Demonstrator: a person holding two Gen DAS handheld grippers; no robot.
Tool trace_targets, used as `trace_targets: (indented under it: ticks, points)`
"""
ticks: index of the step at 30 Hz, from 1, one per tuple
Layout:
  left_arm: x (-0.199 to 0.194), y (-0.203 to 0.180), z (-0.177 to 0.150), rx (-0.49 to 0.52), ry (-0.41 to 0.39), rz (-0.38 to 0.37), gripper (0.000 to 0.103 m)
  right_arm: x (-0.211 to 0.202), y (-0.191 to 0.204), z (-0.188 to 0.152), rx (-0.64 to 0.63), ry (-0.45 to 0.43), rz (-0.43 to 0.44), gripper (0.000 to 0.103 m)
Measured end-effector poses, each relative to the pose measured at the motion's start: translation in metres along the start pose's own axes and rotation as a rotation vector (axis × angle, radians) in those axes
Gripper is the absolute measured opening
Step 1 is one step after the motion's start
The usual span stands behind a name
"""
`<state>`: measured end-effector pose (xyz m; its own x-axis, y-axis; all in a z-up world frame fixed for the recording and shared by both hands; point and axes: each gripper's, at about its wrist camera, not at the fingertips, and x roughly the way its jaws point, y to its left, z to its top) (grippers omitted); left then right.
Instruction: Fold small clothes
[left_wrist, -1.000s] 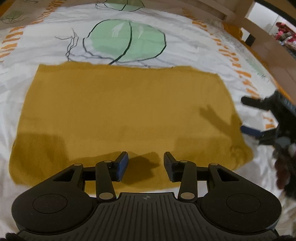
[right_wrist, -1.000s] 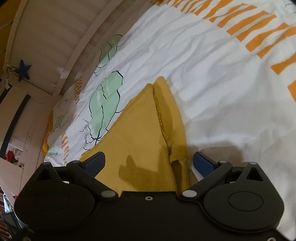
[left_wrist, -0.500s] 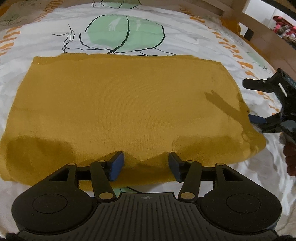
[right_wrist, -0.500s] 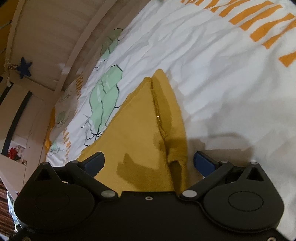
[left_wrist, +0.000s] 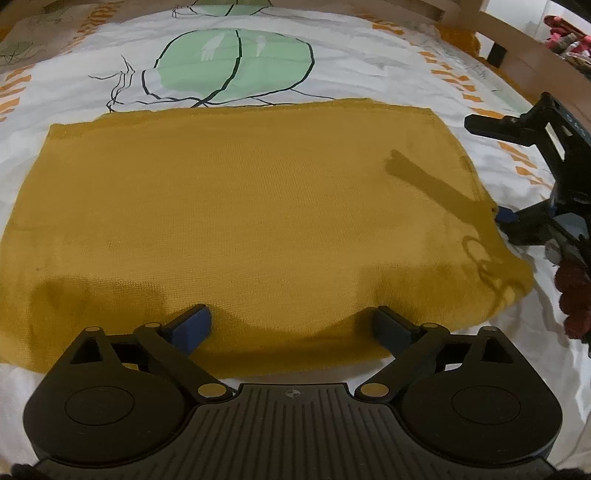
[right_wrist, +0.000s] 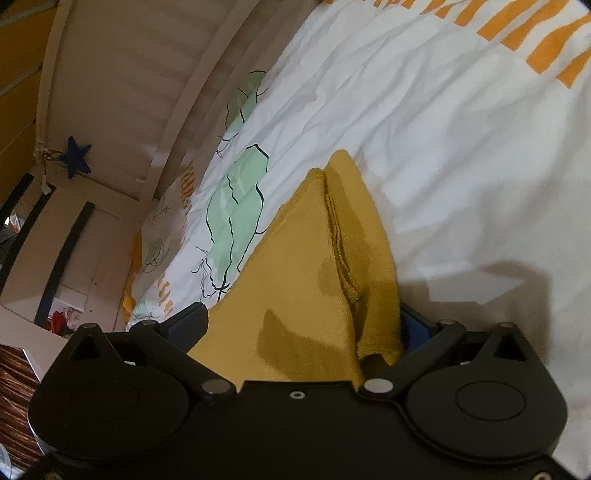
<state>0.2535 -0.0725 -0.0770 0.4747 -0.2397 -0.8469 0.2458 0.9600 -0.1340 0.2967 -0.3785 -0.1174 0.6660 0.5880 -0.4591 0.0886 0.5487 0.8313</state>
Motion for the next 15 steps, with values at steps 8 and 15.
trace_targets:
  ticks: [8, 15]
  points:
    - [0.004, -0.004, 0.002, -0.002, 0.018, 0.006, 0.102, 0.002, 0.003, -0.001, -0.011, 0.0, -0.018, 0.103]
    - [0.01, -0.011, 0.008, 0.037, 0.055, 0.04, 0.102, 0.0, -0.004, -0.001, -0.015, 0.003, 0.026, 0.103]
